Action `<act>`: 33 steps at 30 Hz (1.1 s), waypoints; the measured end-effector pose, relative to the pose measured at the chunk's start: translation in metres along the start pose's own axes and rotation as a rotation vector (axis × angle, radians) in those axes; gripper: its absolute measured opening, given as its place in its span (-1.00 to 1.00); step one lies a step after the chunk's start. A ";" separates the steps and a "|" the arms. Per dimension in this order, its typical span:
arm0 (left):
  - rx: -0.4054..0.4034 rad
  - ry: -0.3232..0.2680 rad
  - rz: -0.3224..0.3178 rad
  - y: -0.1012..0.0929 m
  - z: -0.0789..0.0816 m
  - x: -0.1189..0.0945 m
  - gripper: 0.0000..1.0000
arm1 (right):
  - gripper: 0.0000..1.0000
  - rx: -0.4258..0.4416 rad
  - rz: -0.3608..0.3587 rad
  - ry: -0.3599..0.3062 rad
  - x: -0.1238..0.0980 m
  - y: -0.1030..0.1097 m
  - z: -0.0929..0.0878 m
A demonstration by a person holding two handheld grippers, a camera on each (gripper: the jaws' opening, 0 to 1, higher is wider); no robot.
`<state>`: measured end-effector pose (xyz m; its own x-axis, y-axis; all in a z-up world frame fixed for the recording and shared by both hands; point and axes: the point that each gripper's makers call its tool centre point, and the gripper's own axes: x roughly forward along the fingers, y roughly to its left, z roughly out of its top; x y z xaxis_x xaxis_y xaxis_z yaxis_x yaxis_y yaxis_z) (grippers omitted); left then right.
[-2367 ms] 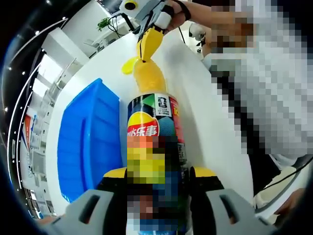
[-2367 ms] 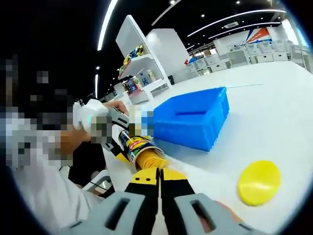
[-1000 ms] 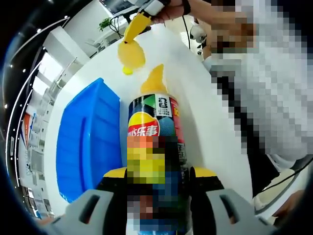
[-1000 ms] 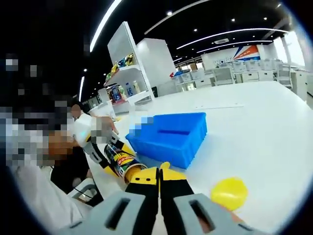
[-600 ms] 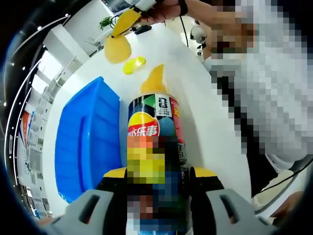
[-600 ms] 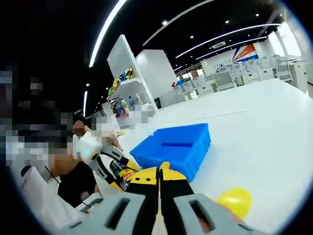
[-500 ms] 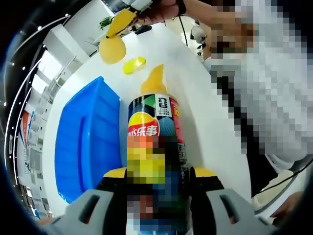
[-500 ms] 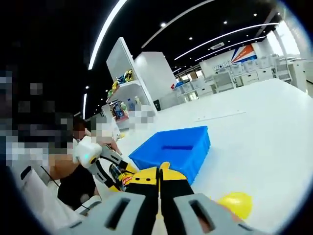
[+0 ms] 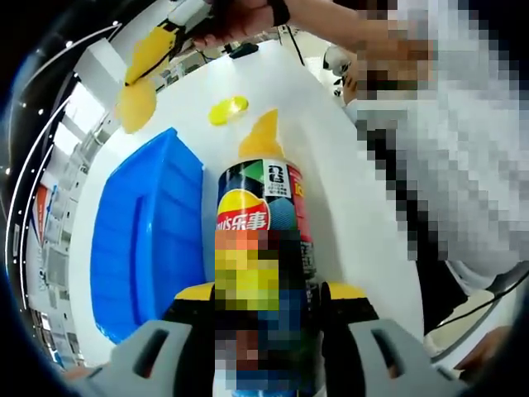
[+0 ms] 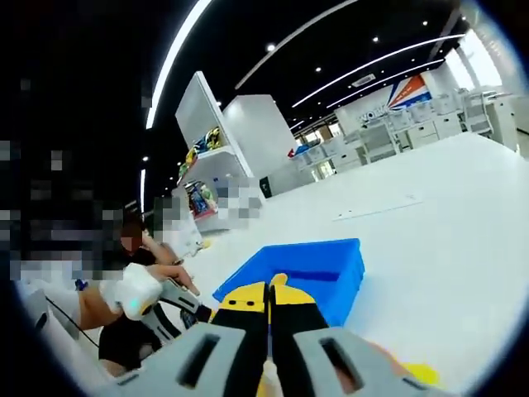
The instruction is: Open the lid of the chip container on the table, take out the chips, place them into the box in front of the container, and close the lid
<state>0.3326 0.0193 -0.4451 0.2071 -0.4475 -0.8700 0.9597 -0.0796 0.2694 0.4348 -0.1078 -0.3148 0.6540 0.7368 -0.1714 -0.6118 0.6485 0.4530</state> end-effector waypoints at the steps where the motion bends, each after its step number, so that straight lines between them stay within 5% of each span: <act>1: -0.001 -0.002 -0.001 0.000 0.000 0.000 -0.01 | -0.98 0.004 0.001 0.001 0.004 -0.003 0.002; 22: -0.016 -0.007 -0.017 -0.001 0.000 0.000 -0.01 | -0.98 0.048 -0.033 0.091 0.075 -0.019 -0.013; 33: -0.031 -0.027 -0.037 -0.003 0.005 0.001 -0.01 | -0.97 -0.007 -0.091 0.152 0.101 -0.028 -0.028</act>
<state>0.3293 0.0145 -0.4449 0.1667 -0.4687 -0.8675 0.9721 -0.0692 0.2242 0.5060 -0.0464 -0.3694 0.6326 0.6951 -0.3417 -0.5566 0.7147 0.4235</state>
